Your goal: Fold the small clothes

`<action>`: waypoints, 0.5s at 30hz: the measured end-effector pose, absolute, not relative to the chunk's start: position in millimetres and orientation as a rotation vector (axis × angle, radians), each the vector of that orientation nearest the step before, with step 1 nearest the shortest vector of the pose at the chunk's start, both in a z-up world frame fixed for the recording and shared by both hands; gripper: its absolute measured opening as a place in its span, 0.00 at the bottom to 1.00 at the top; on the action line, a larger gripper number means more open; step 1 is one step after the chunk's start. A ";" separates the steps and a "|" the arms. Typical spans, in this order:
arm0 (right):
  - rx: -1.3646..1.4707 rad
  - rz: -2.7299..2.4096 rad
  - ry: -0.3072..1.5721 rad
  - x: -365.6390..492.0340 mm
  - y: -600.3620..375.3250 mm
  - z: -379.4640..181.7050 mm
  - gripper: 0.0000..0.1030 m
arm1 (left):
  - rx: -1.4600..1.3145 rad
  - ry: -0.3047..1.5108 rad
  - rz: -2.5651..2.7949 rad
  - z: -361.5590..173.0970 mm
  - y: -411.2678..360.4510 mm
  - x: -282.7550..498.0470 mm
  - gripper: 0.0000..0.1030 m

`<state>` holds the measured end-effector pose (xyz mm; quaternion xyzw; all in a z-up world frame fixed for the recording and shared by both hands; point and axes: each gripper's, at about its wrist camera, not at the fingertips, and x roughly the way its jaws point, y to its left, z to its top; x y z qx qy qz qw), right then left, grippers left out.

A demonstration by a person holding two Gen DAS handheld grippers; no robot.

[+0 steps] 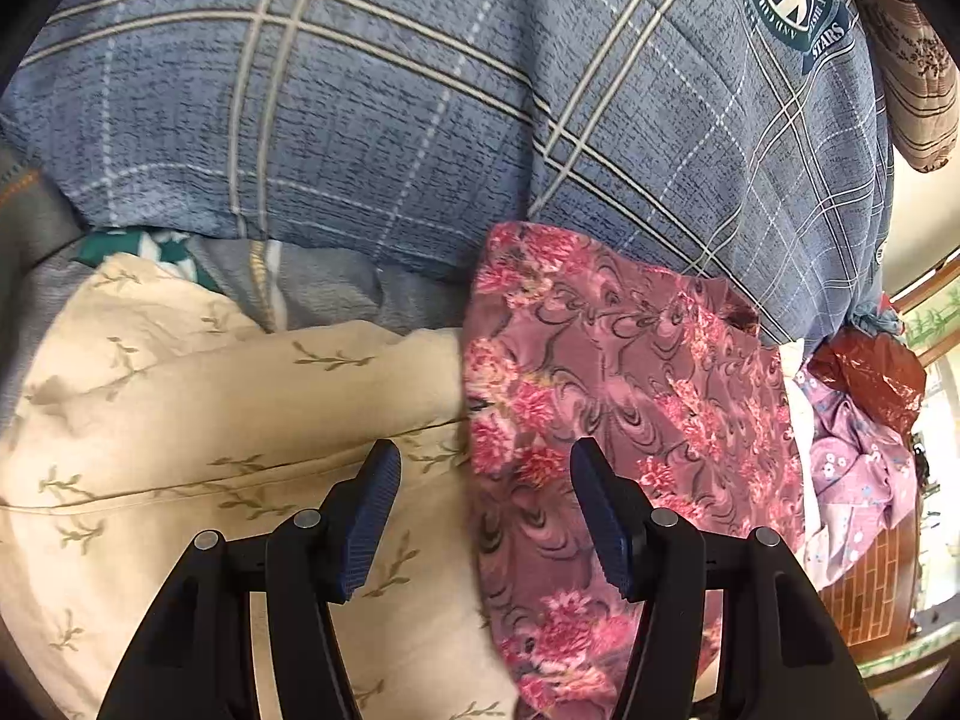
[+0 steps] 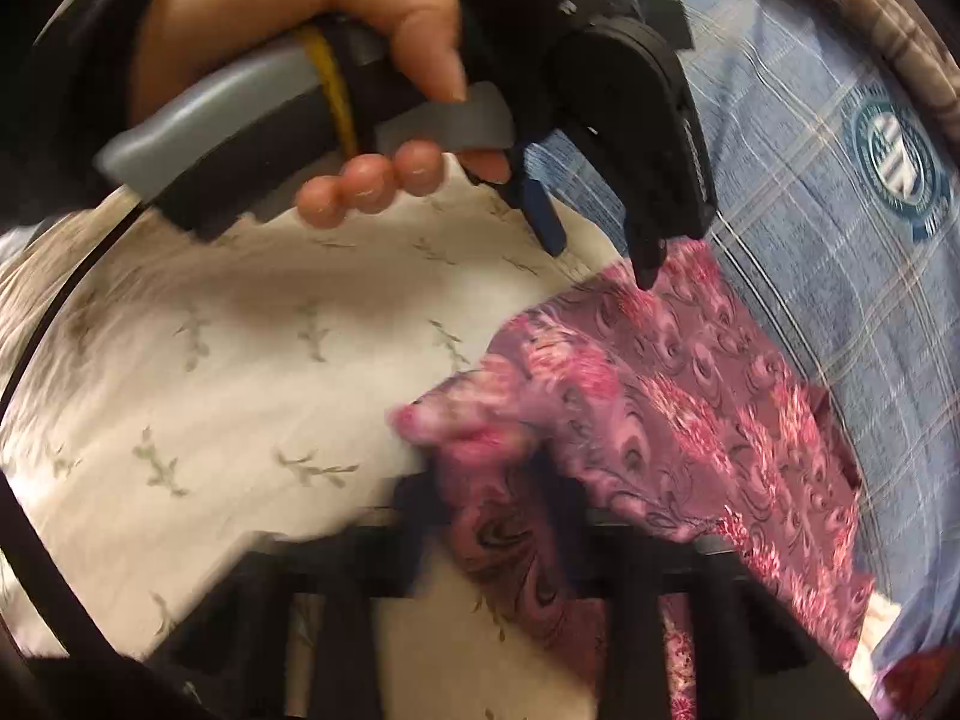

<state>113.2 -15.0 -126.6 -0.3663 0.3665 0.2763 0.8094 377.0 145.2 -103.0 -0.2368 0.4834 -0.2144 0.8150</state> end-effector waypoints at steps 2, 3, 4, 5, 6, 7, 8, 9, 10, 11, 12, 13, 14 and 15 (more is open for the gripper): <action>-0.693 0.593 0.802 120.4 -22.7 -117.6 0.09 | -0.506 1.035 -0.474 -105.1 140.2 380.1 0.57; -0.628 0.595 0.803 123.4 -31.3 -108.3 0.09 | -0.509 1.037 -0.481 -106.0 138.1 381.6 0.57; -0.581 0.596 0.795 126.1 -37.7 -99.4 0.09 | -0.513 1.041 -0.486 -107.2 136.4 383.4 0.57; -0.552 0.599 0.791 127.9 -41.4 -92.3 0.09 | -0.519 1.046 -0.489 -109.1 134.5 386.1 0.57; -0.515 0.605 0.783 129.8 -47.7 -84.0 0.09 | -0.524 1.047 -0.488 -110.1 132.9 387.7 0.57; -0.472 0.610 0.770 132.5 -55.7 -74.3 0.09 | -0.533 1.047 -0.491 -111.4 131.1 390.1 0.57; -0.447 0.611 0.772 135.0 -60.0 -68.1 0.09 | -0.549 1.048 -0.495 -113.0 129.6 392.9 0.57; -0.429 0.613 0.776 136.5 -61.9 -63.7 0.09 | -0.563 1.049 -0.498 -114.5 127.8 395.1 0.57; -0.399 0.614 0.779 139.9 -67.0 -59.7 0.09 | -0.583 1.050 -0.504 -115.8 126.2 399.0 0.57; -0.377 0.615 0.787 142.9 -71.0 -57.8 0.09 | -0.600 1.049 -0.509 -117.0 124.4 401.1 0.57; -0.367 0.618 0.793 145.0 -72.8 -57.7 0.09 | -0.620 1.048 -0.515 -117.9 122.6 404.3 0.55; -0.356 0.619 0.797 146.0 -74.8 -57.8 0.09 | -0.636 1.046 -0.520 -118.7 120.2 406.6 0.55; -0.353 0.619 0.798 145.9 -75.6 -58.4 0.09 | -0.649 1.041 -0.529 -119.0 117.1 409.0 0.55; -0.354 0.620 0.798 140.1 -73.5 -57.3 0.09 | -0.654 1.039 -0.537 -119.0 115.0 410.4 0.55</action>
